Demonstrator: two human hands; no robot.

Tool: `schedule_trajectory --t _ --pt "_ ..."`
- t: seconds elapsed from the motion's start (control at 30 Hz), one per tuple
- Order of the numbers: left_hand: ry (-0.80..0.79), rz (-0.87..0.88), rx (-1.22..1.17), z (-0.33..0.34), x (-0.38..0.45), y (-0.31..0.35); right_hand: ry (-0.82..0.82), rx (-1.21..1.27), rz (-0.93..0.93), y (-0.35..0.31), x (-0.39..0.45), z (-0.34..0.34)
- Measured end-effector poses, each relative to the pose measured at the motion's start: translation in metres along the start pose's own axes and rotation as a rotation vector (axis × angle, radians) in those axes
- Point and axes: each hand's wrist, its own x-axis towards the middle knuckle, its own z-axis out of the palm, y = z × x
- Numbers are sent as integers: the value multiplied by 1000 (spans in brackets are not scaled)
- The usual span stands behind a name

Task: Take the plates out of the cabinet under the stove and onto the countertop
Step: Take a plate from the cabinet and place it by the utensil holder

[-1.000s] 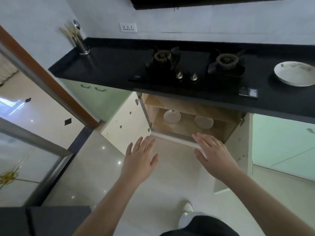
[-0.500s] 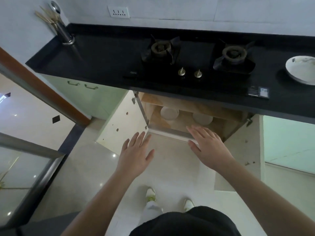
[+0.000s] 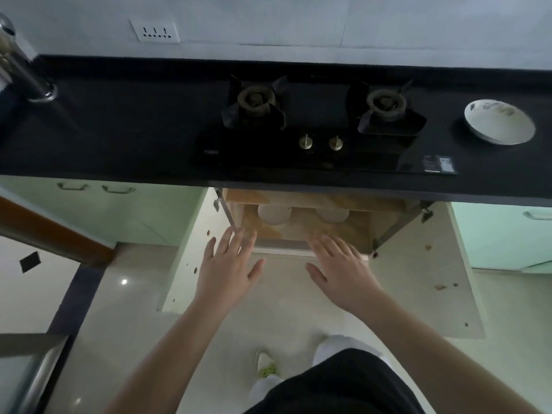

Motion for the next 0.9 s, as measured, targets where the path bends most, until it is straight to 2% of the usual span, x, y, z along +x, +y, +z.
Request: schedule_trajectory --t 0.27,0.47,0.7,0.9 --pt "-97 26 -62 40 67 3 -24 39 49 29 64 18" --pt "-133 -56 -73 101 127 12 -73 44 8 75 140 59" --pt "-104 -79 -100 192 181 15 -42 38 2 113 206 135" --pt "1 -150 -162 283 219 -11 -59 55 -3 119 260 239"
